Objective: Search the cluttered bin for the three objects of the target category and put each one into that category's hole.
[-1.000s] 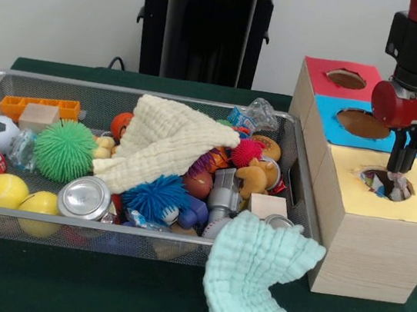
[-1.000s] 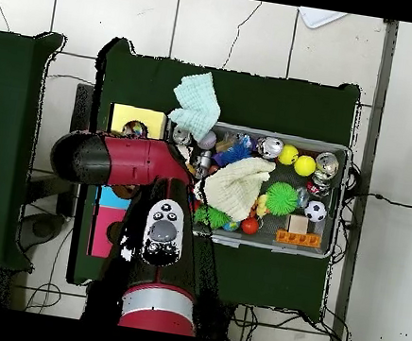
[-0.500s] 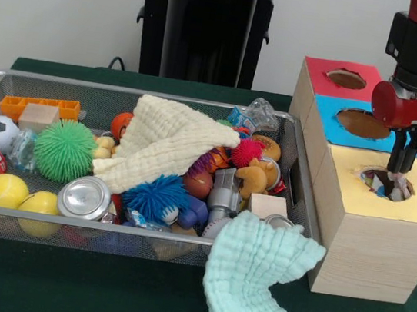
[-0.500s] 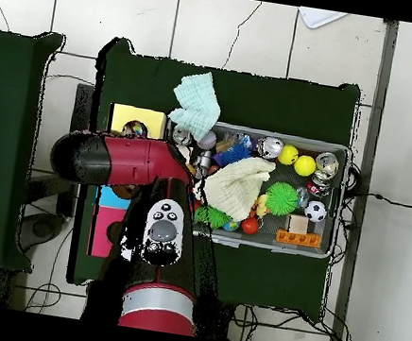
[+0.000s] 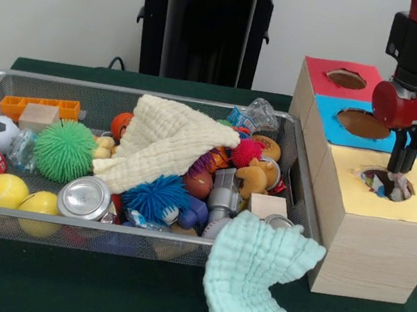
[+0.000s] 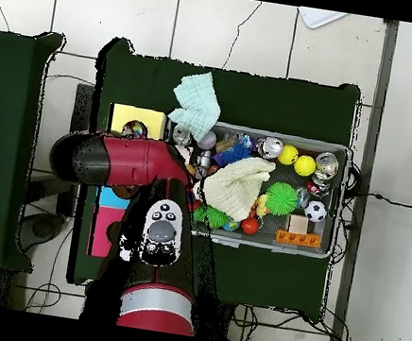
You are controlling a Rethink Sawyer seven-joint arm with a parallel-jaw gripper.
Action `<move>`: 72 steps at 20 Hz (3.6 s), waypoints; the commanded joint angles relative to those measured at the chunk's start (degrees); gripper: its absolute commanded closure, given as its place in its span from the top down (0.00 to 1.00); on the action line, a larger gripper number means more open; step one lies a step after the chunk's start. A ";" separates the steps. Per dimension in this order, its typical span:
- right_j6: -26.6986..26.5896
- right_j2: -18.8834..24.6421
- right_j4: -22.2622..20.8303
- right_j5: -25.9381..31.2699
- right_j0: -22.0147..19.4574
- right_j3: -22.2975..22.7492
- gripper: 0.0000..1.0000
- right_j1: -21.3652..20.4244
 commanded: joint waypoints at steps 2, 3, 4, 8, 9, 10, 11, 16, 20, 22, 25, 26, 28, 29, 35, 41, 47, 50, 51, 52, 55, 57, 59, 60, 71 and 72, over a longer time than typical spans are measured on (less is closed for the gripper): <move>8.31 0.44 -3.62 -9.27 -0.64 1.02 0.00 8.63; 8.25 0.45 -3.55 -9.10 -0.73 1.25 0.00 8.39; 7.89 0.67 -3.37 -8.20 -0.98 1.48 0.00 7.85; 6.04 1.74 -2.71 -4.19 -2.17 2.18 0.00 5.25; 5.60 1.96 -2.57 -3.24 -2.41 2.25 0.00 4.67; 5.33 2.09 -2.51 -2.77 -2.65 2.81 0.00 3.98; 5.16 2.15 -2.39 -2.20 -2.79 2.90 0.00 3.49; 3.99 2.67 -1.51 2.60 -3.33 4.26 0.00 -0.57; 4.10 2.53 -1.85 2.66 -3.18 3.10 0.00 0.20; 4.81 2.23 -2.43 0.43 -2.87 2.20 0.00 2.32; 5.95 1.32 -3.66 -3.88 -2.07 0.30 0.00 6.26; 6.34 0.98 -3.98 -5.11 -1.79 -0.24 0.00 7.34; 6.94 0.61 -4.26 -6.72 -1.45 -0.69 0.00 8.59; 6.96 0.59 -4.30 -7.17 -1.44 -0.76 0.00 8.93; 7.22 0.32 -3.01 -7.22 -1.05 -1.42 0.00 10.13; 7.52 0.32 -2.12 -7.29 -0.16 -2.06 0.00 11.20; 7.10 0.11 -2.12 -6.42 0.11 -1.77 0.00 10.49; 6.22 0.71 -1.63 -3.66 -0.37 -1.05 0.00 8.14; 5.77 1.13 -1.54 -2.78 -0.70 -0.07 0.00 6.81; 5.32 1.54 -1.44 -1.91 -1.03 0.91 0.00 5.49; 4.34 2.33 -0.44 2.57 -1.55 2.38 0.00 1.29; 3.52 2.84 0.25 6.15 -1.96 3.04 0.00 -1.62; 3.17 3.17 0.92 9.08 -2.40 3.89 0.00 -4.28; 3.09 3.26 1.17 10.22 -2.60 4.18 0.00 -5.38; 1.06 4.20 -0.48 14.80 -3.94 2.41 0.00 -7.92; 1.61 4.11 -0.36 14.27 -4.18 3.00 0.00 -8.07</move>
